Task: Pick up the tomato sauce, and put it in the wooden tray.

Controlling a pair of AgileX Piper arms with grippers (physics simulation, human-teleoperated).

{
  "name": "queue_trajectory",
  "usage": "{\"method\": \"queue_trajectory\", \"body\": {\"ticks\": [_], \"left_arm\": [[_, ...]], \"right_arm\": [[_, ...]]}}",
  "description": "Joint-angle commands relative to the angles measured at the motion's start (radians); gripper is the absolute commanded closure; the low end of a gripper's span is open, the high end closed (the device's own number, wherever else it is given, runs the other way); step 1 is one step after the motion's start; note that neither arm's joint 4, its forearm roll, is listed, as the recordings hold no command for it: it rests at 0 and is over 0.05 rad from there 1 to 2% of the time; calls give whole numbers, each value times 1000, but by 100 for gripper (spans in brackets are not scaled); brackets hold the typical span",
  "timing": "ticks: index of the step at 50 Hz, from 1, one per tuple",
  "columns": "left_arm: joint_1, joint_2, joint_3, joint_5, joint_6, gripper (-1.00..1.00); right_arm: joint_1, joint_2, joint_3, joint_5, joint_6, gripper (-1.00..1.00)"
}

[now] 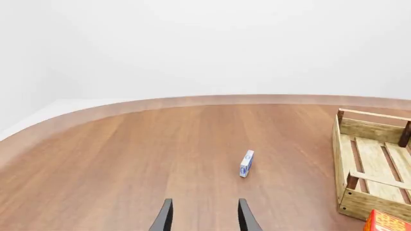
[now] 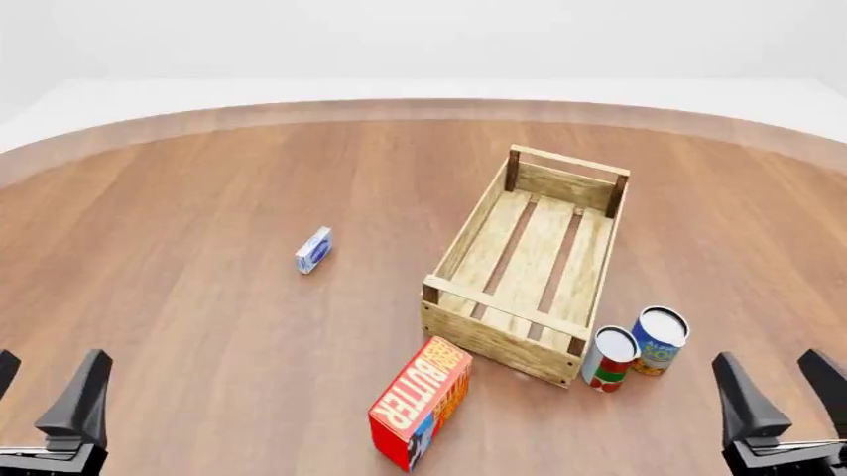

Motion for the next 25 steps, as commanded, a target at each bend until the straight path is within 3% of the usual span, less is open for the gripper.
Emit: {"method": "queue_trajectory", "body": {"ticks": [1, 13, 15, 25], "left_arm": [[0, 0, 0, 0, 0, -100], [0, 0, 0, 0, 0, -100], [0, 0, 0, 0, 0, -100], [0, 0, 0, 0, 0, -100]], "right_arm": [[25, 75, 0, -21, -14, -100], [39, 136, -3, -28, -9, -100], [60, 241, -6, -64, 2, -100], [63, 271, -6, -84, -1, -100]]}}
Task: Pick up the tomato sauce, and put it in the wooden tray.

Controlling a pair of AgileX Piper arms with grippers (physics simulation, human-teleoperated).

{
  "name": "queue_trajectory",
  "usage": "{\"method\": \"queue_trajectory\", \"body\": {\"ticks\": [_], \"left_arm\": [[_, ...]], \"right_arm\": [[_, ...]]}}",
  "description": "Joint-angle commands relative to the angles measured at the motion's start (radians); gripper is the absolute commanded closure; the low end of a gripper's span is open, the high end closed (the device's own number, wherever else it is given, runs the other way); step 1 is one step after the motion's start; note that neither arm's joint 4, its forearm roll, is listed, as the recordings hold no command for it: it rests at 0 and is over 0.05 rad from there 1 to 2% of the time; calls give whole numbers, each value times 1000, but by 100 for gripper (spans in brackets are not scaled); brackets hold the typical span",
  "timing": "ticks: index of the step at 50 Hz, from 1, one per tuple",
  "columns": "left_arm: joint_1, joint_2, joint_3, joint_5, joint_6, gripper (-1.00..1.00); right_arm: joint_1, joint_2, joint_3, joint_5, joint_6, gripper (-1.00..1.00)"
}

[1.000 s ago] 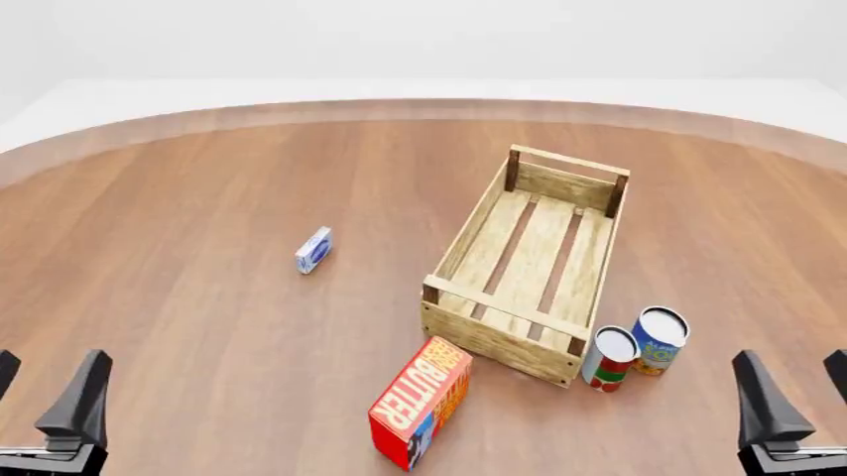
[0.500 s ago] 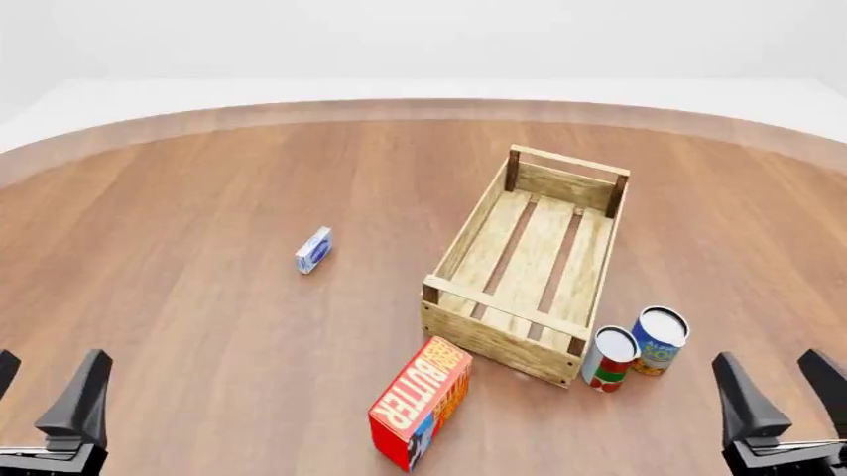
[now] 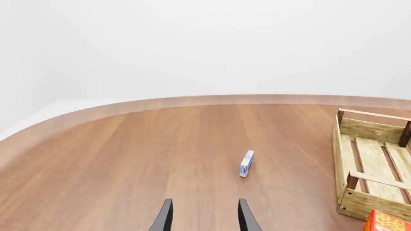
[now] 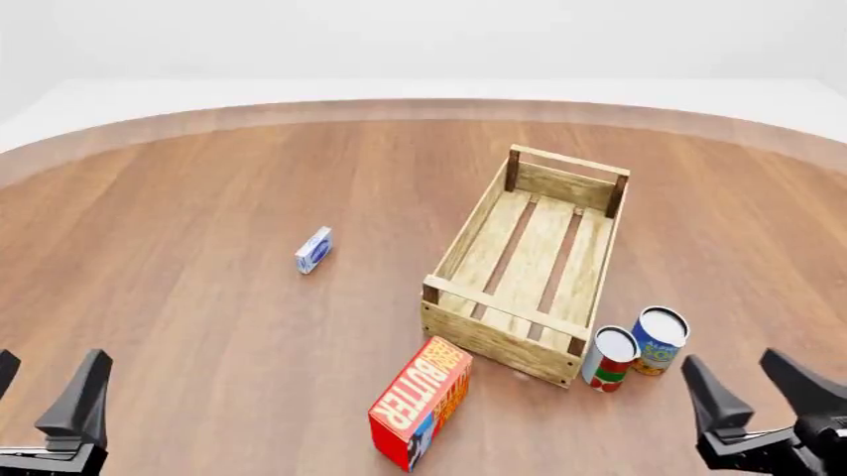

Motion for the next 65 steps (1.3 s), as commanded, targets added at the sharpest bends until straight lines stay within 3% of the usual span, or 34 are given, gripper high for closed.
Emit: {"method": "queue_trajectory", "body": {"ticks": [1, 25, 43, 65], "left_arm": [[0, 0, 0, 0, 0, -100], [0, 0, 0, 0, 0, -100], [0, 0, 0, 0, 0, -100], [0, 0, 0, 0, 0, -100]], "right_arm": [[14, 75, -3, -26, 6, -100], [35, 246, -36, -67, 17, -100], [38, 370, -45, -137, 91, -100], [23, 479, -94, -108, 35, -100]]}}
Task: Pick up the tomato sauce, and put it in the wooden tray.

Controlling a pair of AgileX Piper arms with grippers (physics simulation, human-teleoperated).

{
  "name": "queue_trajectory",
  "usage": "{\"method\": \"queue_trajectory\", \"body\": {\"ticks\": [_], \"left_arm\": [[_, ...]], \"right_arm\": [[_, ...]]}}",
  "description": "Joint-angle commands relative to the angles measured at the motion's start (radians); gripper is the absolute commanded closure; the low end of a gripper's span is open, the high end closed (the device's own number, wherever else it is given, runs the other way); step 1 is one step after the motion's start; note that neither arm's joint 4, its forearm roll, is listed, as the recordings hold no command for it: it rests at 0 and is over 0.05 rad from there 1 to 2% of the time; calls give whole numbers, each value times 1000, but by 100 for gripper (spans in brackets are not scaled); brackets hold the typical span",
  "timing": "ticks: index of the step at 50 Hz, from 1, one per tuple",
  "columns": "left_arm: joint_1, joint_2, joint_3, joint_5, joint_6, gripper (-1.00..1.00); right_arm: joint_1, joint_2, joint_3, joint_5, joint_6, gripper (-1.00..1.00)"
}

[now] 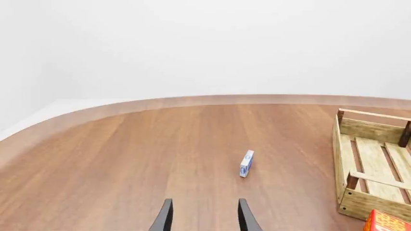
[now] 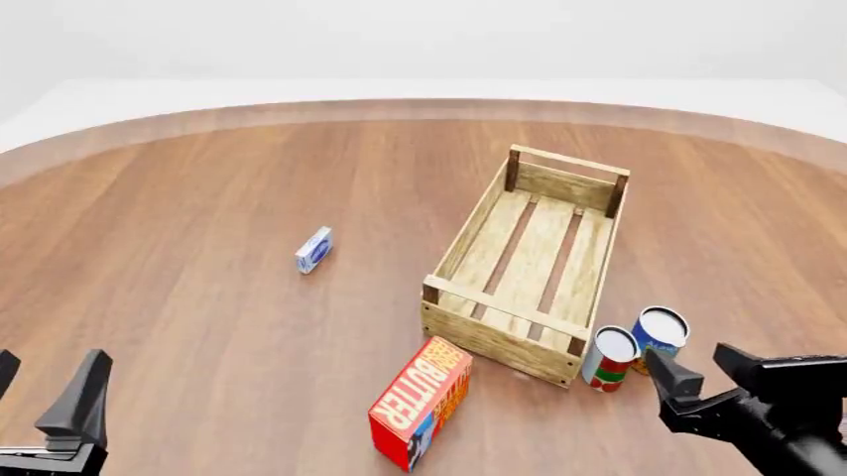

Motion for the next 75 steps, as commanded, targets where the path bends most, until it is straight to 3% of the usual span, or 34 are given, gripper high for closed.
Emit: {"method": "queue_trajectory", "body": {"ticks": [1, 29, 48, 75], "left_arm": [[0, 0, 0, 0, 0, -100], [0, 0, 0, 0, 0, -100], [0, 0, 0, 0, 0, -100], [0, 0, 0, 0, 0, -100]], "right_arm": [[-7, 63, -23, 7, -26, -100], [-1, 211, -145, 78, -114, -100], [14, 260, -166, 84, -120, -100], [20, 364, -163, 7, -116, -100]]}}
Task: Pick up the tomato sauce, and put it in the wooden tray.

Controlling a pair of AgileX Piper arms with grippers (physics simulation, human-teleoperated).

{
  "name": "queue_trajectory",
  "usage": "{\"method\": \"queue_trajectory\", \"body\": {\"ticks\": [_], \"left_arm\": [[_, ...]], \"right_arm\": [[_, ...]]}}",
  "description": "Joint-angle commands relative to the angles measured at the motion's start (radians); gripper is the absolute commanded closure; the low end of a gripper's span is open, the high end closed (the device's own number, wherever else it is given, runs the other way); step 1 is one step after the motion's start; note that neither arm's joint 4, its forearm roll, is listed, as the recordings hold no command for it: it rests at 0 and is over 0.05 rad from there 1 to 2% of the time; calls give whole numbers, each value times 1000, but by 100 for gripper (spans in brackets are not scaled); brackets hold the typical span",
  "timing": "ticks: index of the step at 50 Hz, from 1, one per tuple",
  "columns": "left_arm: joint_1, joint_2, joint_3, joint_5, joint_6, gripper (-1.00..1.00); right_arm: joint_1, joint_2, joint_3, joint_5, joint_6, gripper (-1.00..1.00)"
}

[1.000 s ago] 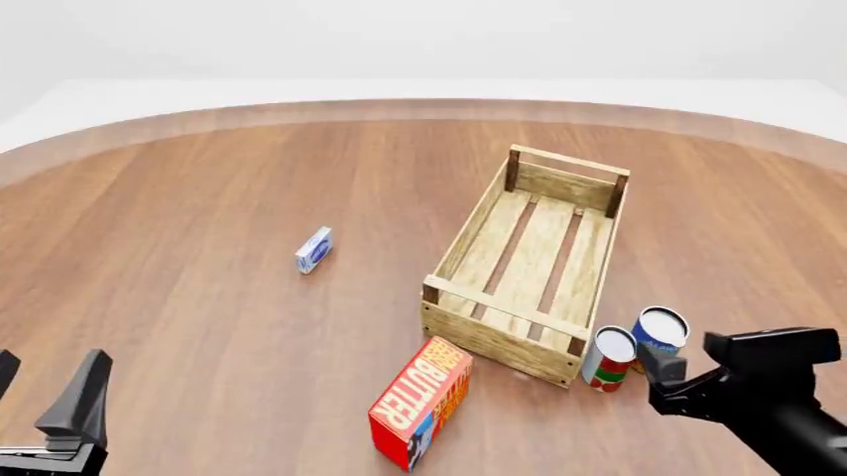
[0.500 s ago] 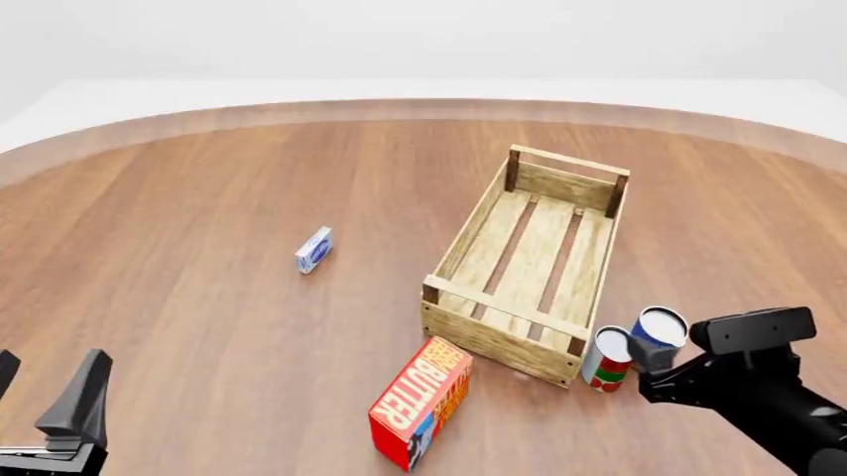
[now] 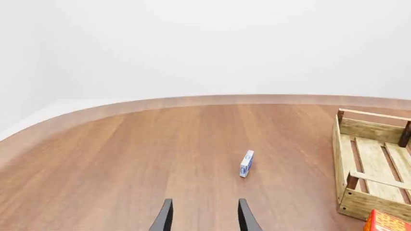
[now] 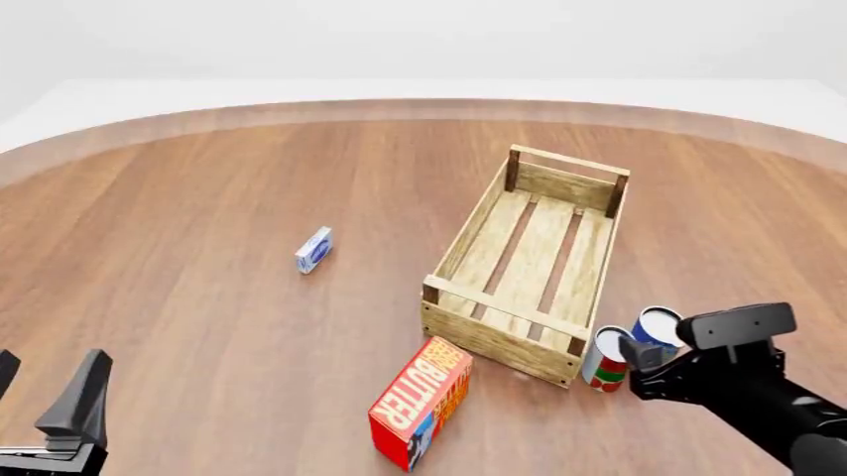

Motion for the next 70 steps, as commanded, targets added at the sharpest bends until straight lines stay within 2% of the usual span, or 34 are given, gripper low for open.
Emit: {"method": "queue_trajectory", "body": {"ticks": [1, 70], "left_arm": [[0, 0, 0, 0, 0, -100], [0, 0, 0, 0, 0, -100]], "right_arm": [[5, 47, 2, -36, 4, -100], [43, 293, 14, -235, 40, -100]]}}
